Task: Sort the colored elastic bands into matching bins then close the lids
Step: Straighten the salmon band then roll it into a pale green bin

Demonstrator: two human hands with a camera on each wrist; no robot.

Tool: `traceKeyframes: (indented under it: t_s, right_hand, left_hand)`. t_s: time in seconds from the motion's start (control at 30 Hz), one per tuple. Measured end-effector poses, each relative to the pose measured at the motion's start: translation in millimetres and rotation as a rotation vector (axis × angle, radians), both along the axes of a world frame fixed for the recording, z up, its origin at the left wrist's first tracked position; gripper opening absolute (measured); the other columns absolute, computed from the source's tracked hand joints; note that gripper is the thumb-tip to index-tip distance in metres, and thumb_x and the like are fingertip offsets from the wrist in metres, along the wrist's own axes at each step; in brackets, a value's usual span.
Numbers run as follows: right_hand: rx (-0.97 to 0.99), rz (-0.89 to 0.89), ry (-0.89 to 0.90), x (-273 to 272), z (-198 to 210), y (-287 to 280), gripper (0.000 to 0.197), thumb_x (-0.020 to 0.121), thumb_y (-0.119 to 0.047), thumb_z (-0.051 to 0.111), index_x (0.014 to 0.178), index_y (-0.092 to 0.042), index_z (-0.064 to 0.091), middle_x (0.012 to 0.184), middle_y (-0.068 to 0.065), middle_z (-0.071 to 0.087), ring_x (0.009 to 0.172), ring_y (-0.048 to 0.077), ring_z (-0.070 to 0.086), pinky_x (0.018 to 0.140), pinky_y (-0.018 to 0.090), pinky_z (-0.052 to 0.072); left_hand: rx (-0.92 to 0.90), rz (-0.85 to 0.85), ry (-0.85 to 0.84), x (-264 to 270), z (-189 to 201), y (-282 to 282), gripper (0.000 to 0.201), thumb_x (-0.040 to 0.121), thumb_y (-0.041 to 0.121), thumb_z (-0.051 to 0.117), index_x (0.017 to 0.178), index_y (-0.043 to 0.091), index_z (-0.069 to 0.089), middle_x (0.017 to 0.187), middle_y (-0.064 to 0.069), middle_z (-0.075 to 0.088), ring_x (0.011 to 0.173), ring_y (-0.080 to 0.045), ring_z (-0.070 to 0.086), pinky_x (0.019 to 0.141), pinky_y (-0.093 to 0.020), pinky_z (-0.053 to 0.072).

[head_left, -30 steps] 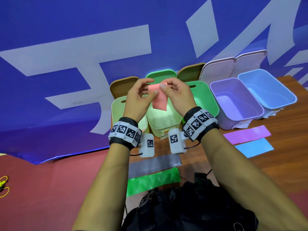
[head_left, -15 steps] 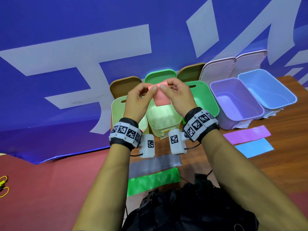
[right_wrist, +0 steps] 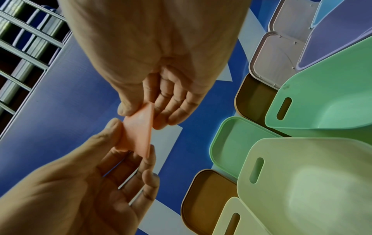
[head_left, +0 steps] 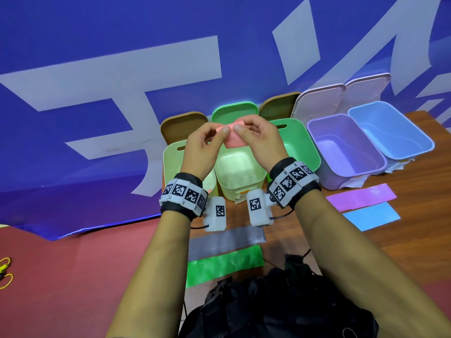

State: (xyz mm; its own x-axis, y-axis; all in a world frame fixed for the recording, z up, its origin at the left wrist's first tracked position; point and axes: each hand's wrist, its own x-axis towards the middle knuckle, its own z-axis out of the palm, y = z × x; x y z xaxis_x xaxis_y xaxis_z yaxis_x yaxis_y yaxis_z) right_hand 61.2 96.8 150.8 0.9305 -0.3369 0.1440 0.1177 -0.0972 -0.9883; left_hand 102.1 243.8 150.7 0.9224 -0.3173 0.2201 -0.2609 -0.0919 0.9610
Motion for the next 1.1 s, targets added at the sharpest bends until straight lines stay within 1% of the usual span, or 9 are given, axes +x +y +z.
traceKeyframes:
  t_s: [0.13,0.23,0.37,0.47,0.67,0.8,0.87,0.97,1.1]
  right_hand:
    - [-0.018,0.005,0.001,-1.2,-0.4,-0.4,0.015,0.094,-0.013,0.066,0.107,-0.006,0.067,0.101,0.011,0.068,0.094,0.016,0.065,0.089,0.031,0.055]
    - [-0.024,0.023,0.001,-0.9,-1.1,-0.7,0.019,0.092,-0.01,0.067,0.11,-0.003,0.065,0.104,0.016,0.068,0.097,0.021,0.065,0.091,0.035,0.055]
    - [-0.024,0.013,0.01,-0.5,-1.0,-0.1,0.009,0.093,-0.01,0.066,0.102,-0.01,0.065,0.096,0.007,0.068,0.092,0.018,0.065,0.088,0.034,0.055]
    - [-0.018,0.002,0.012,-0.2,-1.7,-0.7,0.008,0.093,-0.01,0.065,0.101,-0.01,0.065,0.094,0.007,0.067,0.088,0.016,0.065,0.085,0.032,0.055]
    - [-0.005,0.011,0.015,-0.7,0.6,-3.2,0.016,0.093,-0.011,0.066,0.108,-0.007,0.066,0.101,0.009,0.068,0.094,0.017,0.066,0.087,0.028,0.056]
    - [-0.032,0.001,0.021,1.0,1.8,-2.3,0.011,0.093,-0.016,0.066,0.101,-0.008,0.068,0.094,0.004,0.068,0.09,0.016,0.065,0.085,0.032,0.055]
    - [-0.034,-0.008,0.027,2.1,1.1,-1.8,0.011,0.093,-0.02,0.066,0.097,-0.009,0.068,0.09,0.004,0.067,0.085,0.016,0.064,0.084,0.037,0.055]
    - [-0.044,-0.003,0.035,3.1,2.1,-1.6,0.013,0.092,-0.021,0.067,0.096,-0.009,0.068,0.088,0.006,0.067,0.083,0.017,0.064,0.082,0.037,0.055]
    - [-0.042,0.013,0.029,3.0,4.1,-0.8,0.011,0.095,-0.016,0.064,0.097,-0.005,0.067,0.083,0.003,0.067,0.076,0.01,0.064,0.076,0.025,0.054]
  left_hand:
    - [0.024,0.008,0.012,-0.4,1.2,-0.2,0.024,0.1,0.023,0.057,0.09,0.005,0.068,0.081,0.001,0.064,0.075,-0.004,0.057,0.07,-0.02,0.046]
    - [0.024,0.02,0.024,-0.6,2.1,-0.1,0.035,0.101,0.029,0.054,0.083,0.001,0.065,0.076,-0.006,0.058,0.073,-0.011,0.052,0.069,-0.029,0.044]
    - [-0.012,0.013,0.039,-1.4,1.0,-0.8,0.013,0.096,0.023,0.063,0.098,0.012,0.067,0.092,-0.002,0.066,0.084,-0.008,0.06,0.074,-0.026,0.049]
    - [-0.04,-0.031,-0.016,-1.0,0.7,0.0,0.02,0.089,0.014,0.067,0.109,0.018,0.064,0.108,-0.004,0.065,0.096,-0.017,0.063,0.081,-0.029,0.053]
    - [-0.023,-0.032,-0.014,1.2,2.7,-0.9,0.017,0.09,0.016,0.066,0.105,0.01,0.068,0.101,-0.009,0.069,0.095,-0.024,0.066,0.082,-0.033,0.054]
    - [0.005,-0.006,0.001,-0.2,3.3,-3.0,0.01,0.096,0.015,0.062,0.1,0.011,0.069,0.092,-0.005,0.07,0.083,-0.006,0.064,0.072,-0.019,0.048]
    - [0.009,0.004,0.018,0.7,3.2,-4.0,0.011,0.098,0.015,0.058,0.097,0.01,0.068,0.087,-0.002,0.068,0.078,-0.004,0.062,0.068,-0.018,0.047]
    - [0.015,0.005,0.037,1.6,4.1,-3.8,0.013,0.098,0.016,0.058,0.097,0.007,0.067,0.087,-0.001,0.069,0.077,-0.006,0.063,0.067,-0.02,0.048]
    - [-0.031,-0.038,0.039,2.0,4.3,-3.5,0.02,0.091,0.016,0.068,0.108,0.005,0.064,0.102,-0.014,0.07,0.091,-0.02,0.067,0.075,-0.022,0.05]
